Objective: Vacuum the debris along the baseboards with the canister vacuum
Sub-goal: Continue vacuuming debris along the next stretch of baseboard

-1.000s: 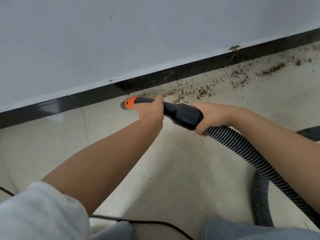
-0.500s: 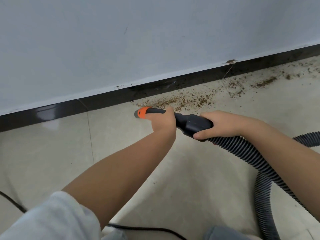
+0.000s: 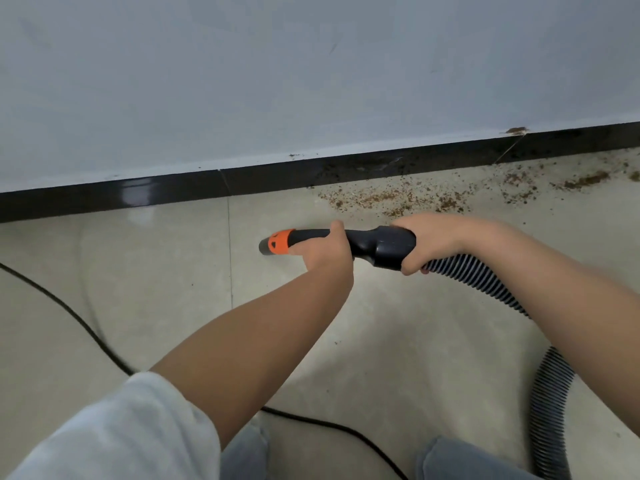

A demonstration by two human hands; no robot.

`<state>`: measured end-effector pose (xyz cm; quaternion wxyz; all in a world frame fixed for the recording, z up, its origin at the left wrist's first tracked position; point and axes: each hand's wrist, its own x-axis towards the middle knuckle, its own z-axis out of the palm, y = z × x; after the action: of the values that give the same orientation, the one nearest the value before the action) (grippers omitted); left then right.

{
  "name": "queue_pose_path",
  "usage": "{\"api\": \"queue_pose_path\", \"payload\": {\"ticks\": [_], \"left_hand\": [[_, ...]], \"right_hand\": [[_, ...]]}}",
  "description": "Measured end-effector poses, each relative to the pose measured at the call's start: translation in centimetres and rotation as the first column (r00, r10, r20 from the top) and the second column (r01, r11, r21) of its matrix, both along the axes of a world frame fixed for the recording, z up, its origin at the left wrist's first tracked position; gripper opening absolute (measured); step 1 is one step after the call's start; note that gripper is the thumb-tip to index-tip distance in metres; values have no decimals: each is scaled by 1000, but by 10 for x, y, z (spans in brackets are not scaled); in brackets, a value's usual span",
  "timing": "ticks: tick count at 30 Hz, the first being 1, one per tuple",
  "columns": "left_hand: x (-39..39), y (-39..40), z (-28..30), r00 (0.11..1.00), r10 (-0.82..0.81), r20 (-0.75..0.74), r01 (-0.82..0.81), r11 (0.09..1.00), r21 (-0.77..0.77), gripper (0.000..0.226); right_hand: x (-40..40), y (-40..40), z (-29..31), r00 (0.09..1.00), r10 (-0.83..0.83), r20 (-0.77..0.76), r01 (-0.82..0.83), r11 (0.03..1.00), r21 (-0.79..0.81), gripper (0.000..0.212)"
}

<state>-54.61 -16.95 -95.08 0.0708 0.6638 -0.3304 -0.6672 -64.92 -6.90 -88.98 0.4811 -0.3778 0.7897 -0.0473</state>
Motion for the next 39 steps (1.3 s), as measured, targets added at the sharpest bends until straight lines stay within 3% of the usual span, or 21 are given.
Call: {"api": "queue_pose_path", "payload": {"ticks": [6,14,17,21,31,39], "left_hand": [[8,13,12,994,101,-32,-98,991,92,65],[40,11,17,961,276,6,-276,960,45,72],[55,-5,22,977,210,-26,-210,978,-18,52],[69,-31,27,995,103,-10,-103,992,-77,42],[99,-29,30,958,272,94,-270,962,-30,51],[105,-59,24,970,222,96,-213,972,-95,48]], "right_hand": [[-3,-4,23,991,130,-17,-129,990,56,30],[23,-23,23,972,233,14,-233,970,66,30],[41,-36,17,961,261,-88,-261,965,13,37],[60,-53,8,932,301,-199,-314,949,-35,43],[72,-77,15,889,448,-97,-450,893,4,39],[90,-91,-2,931,359,-64,-363,929,-67,42]]}}
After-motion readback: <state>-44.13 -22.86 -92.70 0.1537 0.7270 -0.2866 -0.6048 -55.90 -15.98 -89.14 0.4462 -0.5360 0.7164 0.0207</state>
